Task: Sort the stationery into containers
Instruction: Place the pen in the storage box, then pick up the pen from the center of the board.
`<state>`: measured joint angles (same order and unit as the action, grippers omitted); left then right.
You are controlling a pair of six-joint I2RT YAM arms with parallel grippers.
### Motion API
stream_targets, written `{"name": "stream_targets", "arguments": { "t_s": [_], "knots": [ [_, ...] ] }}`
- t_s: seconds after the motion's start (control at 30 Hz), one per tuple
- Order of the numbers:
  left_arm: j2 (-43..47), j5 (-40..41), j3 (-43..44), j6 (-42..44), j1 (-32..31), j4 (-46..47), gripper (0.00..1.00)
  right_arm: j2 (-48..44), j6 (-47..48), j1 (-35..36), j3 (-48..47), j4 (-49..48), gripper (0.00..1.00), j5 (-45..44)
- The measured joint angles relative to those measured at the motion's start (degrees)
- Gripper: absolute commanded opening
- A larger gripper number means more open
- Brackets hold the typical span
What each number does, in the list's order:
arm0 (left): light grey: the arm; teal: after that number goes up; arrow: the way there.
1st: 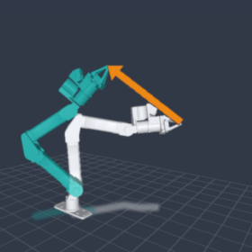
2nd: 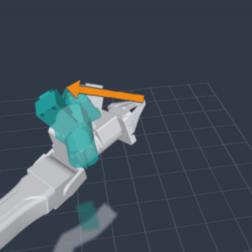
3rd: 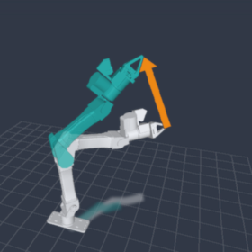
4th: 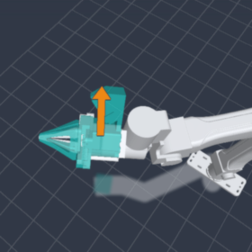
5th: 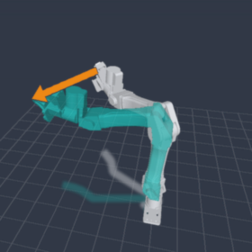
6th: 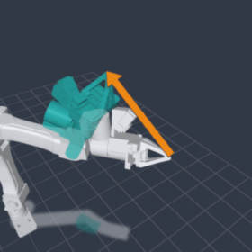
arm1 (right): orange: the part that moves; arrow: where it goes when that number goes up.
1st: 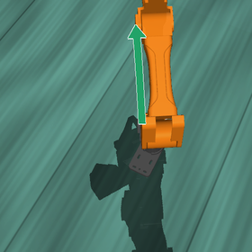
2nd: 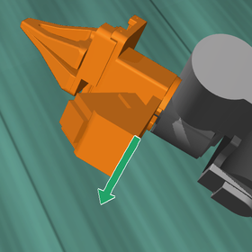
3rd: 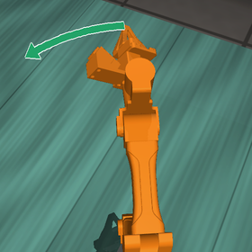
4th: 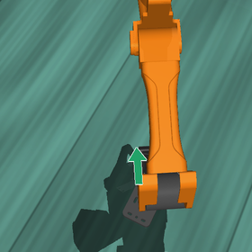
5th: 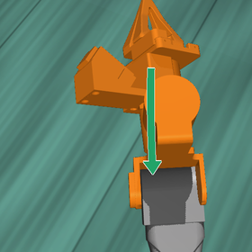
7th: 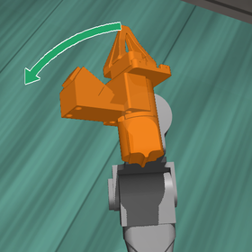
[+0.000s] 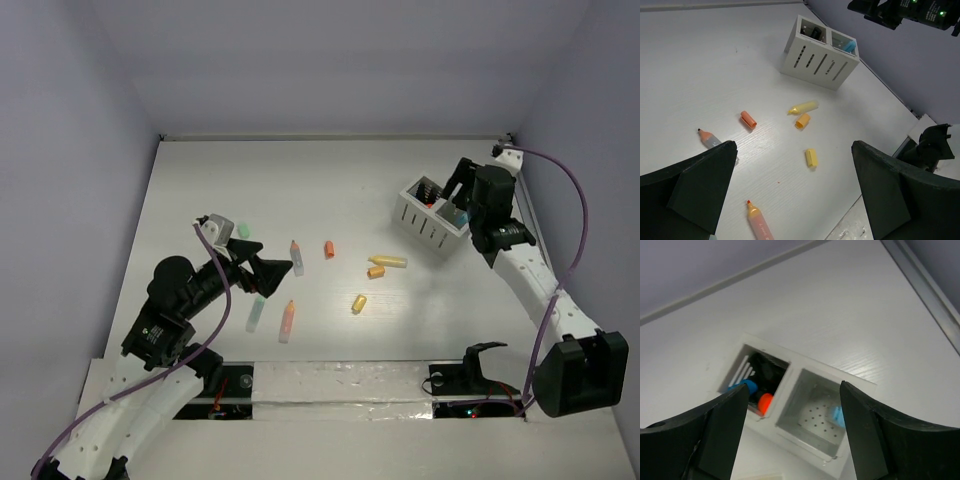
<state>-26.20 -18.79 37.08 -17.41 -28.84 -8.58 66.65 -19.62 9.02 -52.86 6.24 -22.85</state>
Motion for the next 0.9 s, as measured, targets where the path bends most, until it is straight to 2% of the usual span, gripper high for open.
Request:
{"name": "stream_targets", "arguments": {
  "t_s": [0.1,0.17,0.2,0.23,0.33,0.4,0.5,0.73,0.9],
  "knots": [
    [0.00,0.59,0.00,0.00,0.00,-0.13,0.99,-0.20,-0.09,1.33,-1.18,-0.11,0.73,4.81],
    [-0.02,1.09,0.00,0.00,0.07,-0.37,0.99,0.33,-0.04,4.48,-1.88,-0.15,0.65,8.50],
    [-0.09,1.36,0.00,0.00,0.07,-0.39,0.99,1.25,-0.07,7.10,-2.38,-0.17,0.63,9.92],
    [-0.24,1.53,0.00,0.00,0.13,-0.39,0.99,2.47,-0.04,9.84,-3.15,-0.17,0.52,11.41],
    [-0.72,2.40,0.00,0.00,0.61,-0.68,0.99,9.51,0.11,19.37,-6.69,-0.28,0.38,16.02],
    [-0.74,3.28,0.00,0.00,0.92,-0.98,0.99,15.28,0.17,24.94,-9.09,-0.20,0.35,18.34],
    [-0.44,5.01,0.00,0.00,1.29,-1.20,0.99,23.06,0.28,31.41,-12.59,0.28,0.37,21.33],
    [0.52,7.91,0.00,-0.02,2.10,-1.60,0.95,36.83,0.39,36.89,-21.86,2.99,0.60,25.24],
    [0.50,8.59,0.00,-0.02,2.71,-1.66,0.94,44.59,0.39,38.71,-27.43,4.74,0.62,25.51]
  ]
}}
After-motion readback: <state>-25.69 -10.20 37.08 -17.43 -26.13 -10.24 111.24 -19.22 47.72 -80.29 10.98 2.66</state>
